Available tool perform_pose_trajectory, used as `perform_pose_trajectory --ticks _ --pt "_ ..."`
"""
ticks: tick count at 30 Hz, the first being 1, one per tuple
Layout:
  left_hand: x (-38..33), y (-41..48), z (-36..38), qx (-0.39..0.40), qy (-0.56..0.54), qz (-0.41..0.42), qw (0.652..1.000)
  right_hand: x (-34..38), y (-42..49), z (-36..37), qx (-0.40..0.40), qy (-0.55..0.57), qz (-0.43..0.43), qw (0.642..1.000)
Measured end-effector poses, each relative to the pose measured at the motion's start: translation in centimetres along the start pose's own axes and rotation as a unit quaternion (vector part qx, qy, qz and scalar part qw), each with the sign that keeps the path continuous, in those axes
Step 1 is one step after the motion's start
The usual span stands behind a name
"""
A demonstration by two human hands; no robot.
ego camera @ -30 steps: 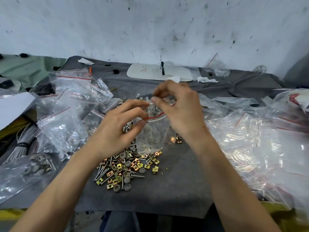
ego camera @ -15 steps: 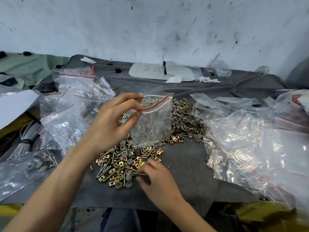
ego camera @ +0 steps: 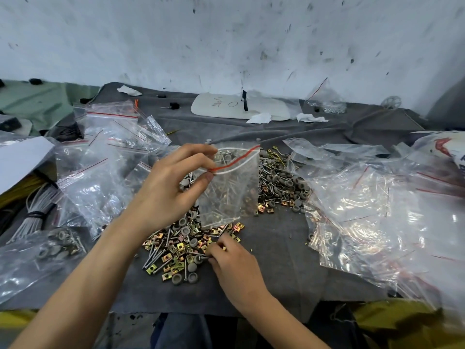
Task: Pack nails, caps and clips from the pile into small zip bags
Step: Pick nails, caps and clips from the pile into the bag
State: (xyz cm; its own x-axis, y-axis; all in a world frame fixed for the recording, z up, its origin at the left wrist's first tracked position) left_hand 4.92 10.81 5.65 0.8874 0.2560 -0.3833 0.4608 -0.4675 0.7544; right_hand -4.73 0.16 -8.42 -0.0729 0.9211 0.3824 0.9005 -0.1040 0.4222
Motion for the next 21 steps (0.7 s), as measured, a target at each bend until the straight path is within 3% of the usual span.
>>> perform_pose_trajectory --ticks 3,6,9,12,18,21 --pt "-0.1 -0.1 0.0 0.008 0.005 -0.002 1.000 0.2 0.1 -0.6 0.002 0.004 -0.030 1.000" --pt "-0.2 -0.2 -0.4 0.020 0.008 0.010 1.000 1.4 0.5 -3.8 -0.048 0.109 -0.052 0.992" --pt "-0.6 -0.3 -0.8 0.032 0.010 0.036 0.999 2.4 2.5 -10.5 -0.243 0.182 -0.084 0.949" --pt "-1.2 -0.1 -0.9 0.047 0.004 0.046 0.998 1.5 5.8 -16.5 -0.371 0.105 -0.097 0.917" --pt "-2.1 0.3 -0.6 0.043 -0.012 0.050 0.998 0.3 8.5 -17.4 -0.216 0.035 -0.120 0.968" --pt "-1.8 0.2 -1.0 0.017 -0.005 0.037 0.999 -0.8 8.0 -17.3 -0.298 0.138 -0.071 0.942"
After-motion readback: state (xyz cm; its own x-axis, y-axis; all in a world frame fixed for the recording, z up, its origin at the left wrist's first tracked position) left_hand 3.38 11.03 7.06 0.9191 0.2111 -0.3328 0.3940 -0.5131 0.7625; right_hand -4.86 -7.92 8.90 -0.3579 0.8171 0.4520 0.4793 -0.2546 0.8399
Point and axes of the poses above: each hand's wrist, its own y-axis towards the middle knuckle, its own z-axis out of the palm, x = y × z, the point moved 2 cm from there along y, towards the middle knuckle, and after that the axes turned 10 degrees about -x, right-handed, at the moved point
